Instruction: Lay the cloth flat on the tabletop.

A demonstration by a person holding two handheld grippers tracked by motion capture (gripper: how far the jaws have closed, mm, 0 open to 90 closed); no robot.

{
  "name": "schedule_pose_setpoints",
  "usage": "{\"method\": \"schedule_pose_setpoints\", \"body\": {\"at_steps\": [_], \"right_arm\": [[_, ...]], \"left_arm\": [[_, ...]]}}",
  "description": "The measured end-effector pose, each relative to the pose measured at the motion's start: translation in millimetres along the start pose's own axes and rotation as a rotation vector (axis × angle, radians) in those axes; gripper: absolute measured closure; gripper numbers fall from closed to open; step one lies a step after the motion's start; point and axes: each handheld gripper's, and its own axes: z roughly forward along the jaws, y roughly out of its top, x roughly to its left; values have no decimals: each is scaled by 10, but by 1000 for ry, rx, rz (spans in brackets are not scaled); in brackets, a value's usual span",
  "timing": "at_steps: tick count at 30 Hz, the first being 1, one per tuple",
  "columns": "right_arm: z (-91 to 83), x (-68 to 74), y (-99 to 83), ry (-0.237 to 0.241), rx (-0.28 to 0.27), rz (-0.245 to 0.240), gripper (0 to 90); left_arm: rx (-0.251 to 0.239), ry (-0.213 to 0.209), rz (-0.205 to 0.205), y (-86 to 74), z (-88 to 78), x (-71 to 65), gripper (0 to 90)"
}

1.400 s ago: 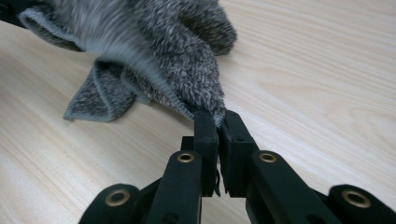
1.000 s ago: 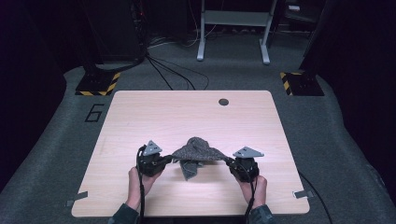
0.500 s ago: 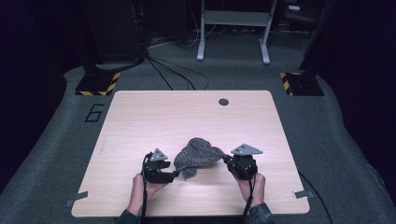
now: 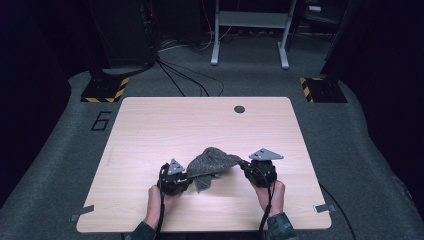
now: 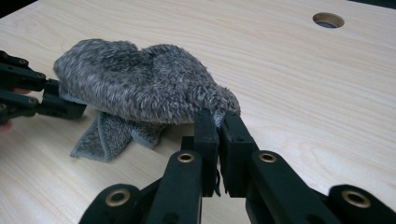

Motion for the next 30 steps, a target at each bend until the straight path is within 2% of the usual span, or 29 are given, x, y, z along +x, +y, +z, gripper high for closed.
{"method": "schedule_pose_setpoints", "body": {"at_steps": [2, 5, 7, 11, 13, 14, 19, 27, 30], "right_arm": [[-6, -47, 25, -3, 0, 7, 864], [-11, -106, 55, 2, -3, 24, 865], [-17, -142, 79, -6, -4, 17, 865], [-42, -183, 143, -7, -14, 21, 866], [-57, -203, 214, -11, -20, 4, 867], [-57, -203, 214, -11, -20, 4, 867], [-103, -215, 374, -18, -42, -16, 867], [-196, -199, 517, -28, -74, -38, 866], [-237, -172, 507, -30, -75, -43, 866]], "left_arm": [[-22, 15, -7, 59, -26, 36, 850], [-51, 33, -19, 165, -93, 89, 873], [-57, 40, -8, 238, -149, 118, 876], [-73, 67, 26, 416, -252, 161, 876], [-77, 93, 56, 550, -322, 204, 876], [-77, 93, 56, 550, -322, 204, 876], [-80, 134, 102, 779, -413, 251, 876], [-104, 163, 141, 948, -555, 246, 875], [-76, 140, 149, 924, -584, 226, 874]]}}
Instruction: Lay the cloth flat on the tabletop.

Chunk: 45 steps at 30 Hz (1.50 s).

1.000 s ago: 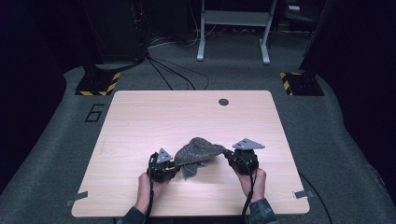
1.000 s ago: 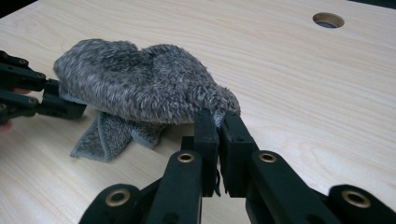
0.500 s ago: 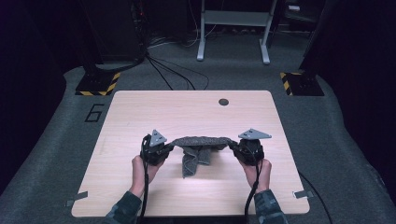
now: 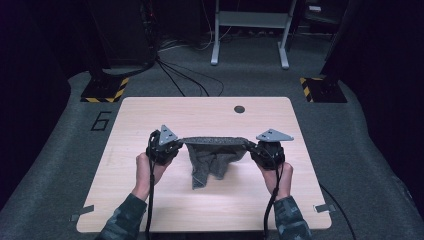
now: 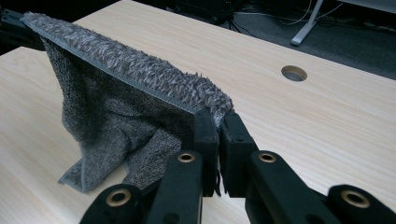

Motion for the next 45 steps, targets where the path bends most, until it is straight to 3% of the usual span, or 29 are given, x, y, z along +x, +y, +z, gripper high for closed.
{"method": "schedule_pose_setpoints", "body": {"at_steps": [2, 3, 7, 12, 15, 22, 31, 36, 42, 45], "right_arm": [[-15, 14, -36, 6, 3, -1, 866], [-20, 37, -95, 15, 11, 2, 866], [5, 60, -225, 32, 37, 15, 865], [84, 60, -478, 71, 86, 66, 865], [108, 31, -633, 90, 104, 117, 861], [116, 21, -759, 116, 121, 145, 852], [149, 79, -867, 115, 177, 117, 858], [194, 100, -930, 127, 203, 123, 867], [266, 43, -843, 130, 209, 127, 875], [392, -71, -697, 118, 208, 119, 881]], "left_arm": [[17, -12, -2, -45, -8, -28, 873], [44, -42, -8, -108, -10, -57, 870], [83, -61, -19, -248, 19, -103, 860], [128, -124, -94, -534, 102, -127, 842], [137, -133, -125, -665, 140, -139, 855], [158, -155, -137, -853, 222, -199, 881], [159, -155, -153, -973, 189, -193, 890], [160, -174, -189, -1025, 198, -169, 892], [157, -172, -206, -948, 261, -70, 895], [158, -167, -197, -847, 347, 21, 897]]}}
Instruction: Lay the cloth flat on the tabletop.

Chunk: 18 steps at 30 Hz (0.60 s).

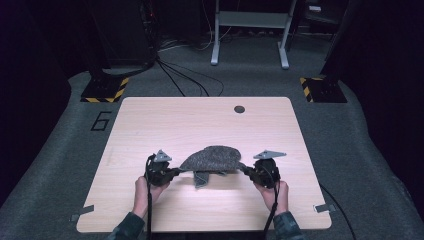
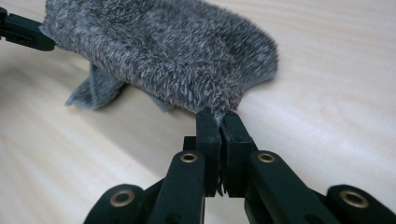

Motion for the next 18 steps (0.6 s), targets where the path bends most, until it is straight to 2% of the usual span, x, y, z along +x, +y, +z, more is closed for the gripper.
{"method": "schedule_pose_setpoints", "body": {"at_steps": [1, 2, 4, 5, 6, 7, 8, 10, 11, 12, 13, 14, 15, 16, 17, 18], "right_arm": [[0, 0, 0, 0, 0, 0, 881], [40, -48, 80, -8, -10, -17, 881], [119, -140, 295, -32, -7, -29, 883], [151, -191, 431, -43, -11, -35, 884], [161, -269, 765, -79, -41, -46, 885], [161, -269, 765, -79, -41, -46, 885], [51, -297, 1150, -110, -99, -61, 885], [-203, -221, 1479, -138, -172, -91, 885], [-203, -221, 1479, -138, -172, -91, 885], [-500, -123, 1659, -158, -245, -135, 884], [-500, -123, 1659, -158, -245, -135, 884], [-765, -52, 1655, -153, -307, -162, 883], [-765, -52, 1655, -153, -307, -162, 883], [-929, 16, 1519, -136, -339, -190, 882], [-929, 16, 1519, -136, -339, -190, 882], [-976, 101, 1280, -125, -330, -212, 880]], "left_arm": [[-1, 9, 6, 70, 24, 45, 897], [0, 12, 4, 158, 49, 106, 897], [-11, 42, 5, 398, 87, 239, 898], [-19, 65, 5, 554, 83, 304, 898], [-56, 111, 13, 945, 1, 424, 899], [-56, 111, 13, 945, 1, 424, 899], [-82, 141, 28, 1160, -91, 450, 898], [-165, 192, 70, 1532, -382, 400, 898], [-202, 221, 112, 1658, -546, 334, 898], [-264, 267, 187, 1761, -837, 173, 898], [-264, 267, 187, 1761, -837, 173, 898], [-287, 284, 223, 1743, -945, 96, 898], [-306, 273, 238, 1687, -1026, 26, 898], [-312, 276, 264, 1605, -1067, -50, 898], [-307, 286, 290, 1496, -1077, -125, 898], [-287, 271, 311, 1226, -1028, -238, 898]]}}
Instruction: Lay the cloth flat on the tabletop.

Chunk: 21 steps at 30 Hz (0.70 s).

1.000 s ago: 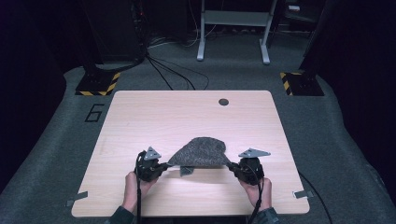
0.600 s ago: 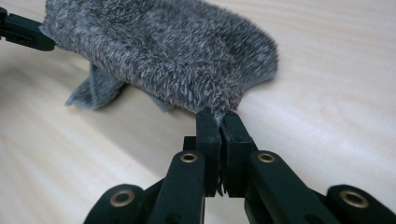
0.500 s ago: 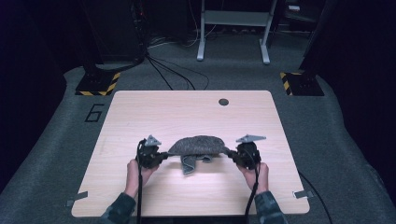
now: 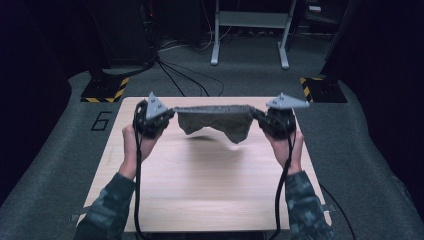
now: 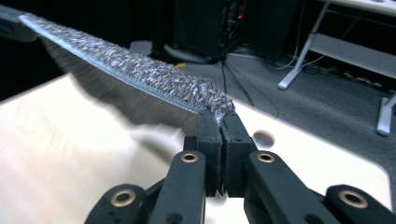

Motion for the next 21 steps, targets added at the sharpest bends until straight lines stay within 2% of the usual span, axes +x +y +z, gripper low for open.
{"method": "schedule_pose_setpoints", "body": {"at_steps": [1, 2, 3, 4, 5, 7, 8, 9, 10, 12, 13, 14, 15, 16, 19, 20, 21], "right_arm": [[0, 0, 0, 0, 0, 0, 880], [-67, 132, -283, 16, 32, -15, 879], [-67, 132, -283, 16, 32, -15, 879], [-74, 236, -616, 41, 78, -12, 878], [-74, 236, -616, 41, 78, -12, 878], [-47, 344, -964, 66, 140, 11, 874], [6, 448, -1301, 92, 215, 19, 870], [6, 448, -1301, 92, 215, 19, 870], [27, 488, -1448, 107, 252, 36, 869], [64, 567, -1776, 139, 322, 68, 866], [64, 567, -1776, 139, 322, 68, 866], [58, 609, -1907, 153, 351, 97, 861], [58, 609, -1907, 153, 351, 97, 861], [44, 638, -1997, 163, 371, 100, 841], [15, 647, -2071, 170, 380, 112, 814], [-21, 626, -2132, 175, 381, 134, 764], [-21, 626, -2132, 175, 381, 134, 764]], "left_arm": [[0, 0, 0, 0, 0, 0, 898], [10, -14, 2, -138, -11, -91, 897], [29, -31, 6, -280, -5, -179, 897], [51, -44, 2, -431, 11, -268, 897], [72, -62, -7, -582, 38, -347, 897], [131, -66, 8, -867, 105, -528, 897], [153, -93, -7, -1002, 138, -603, 897], [179, -122, -33, -1126, 168, -663, 897], [195, -128, -46, -1235, 190, -721, 896], [239, -181, -80, -1450, 210, -830, 895], [239, -181, -80, -1450, 210, -830, 896], [254, -211, -94, -1521, 193, -878, 895], [254, -211, -94, -1521, 193, -878, 894], [246, -215, -112, -1552, 181, -902, 892], [267, -250, -136, -1625, 122, -942, 884], [277, -279, -147, -1656, 105, -951, 868], [282, -283, -154, -1690, 92, -983, 868]]}}
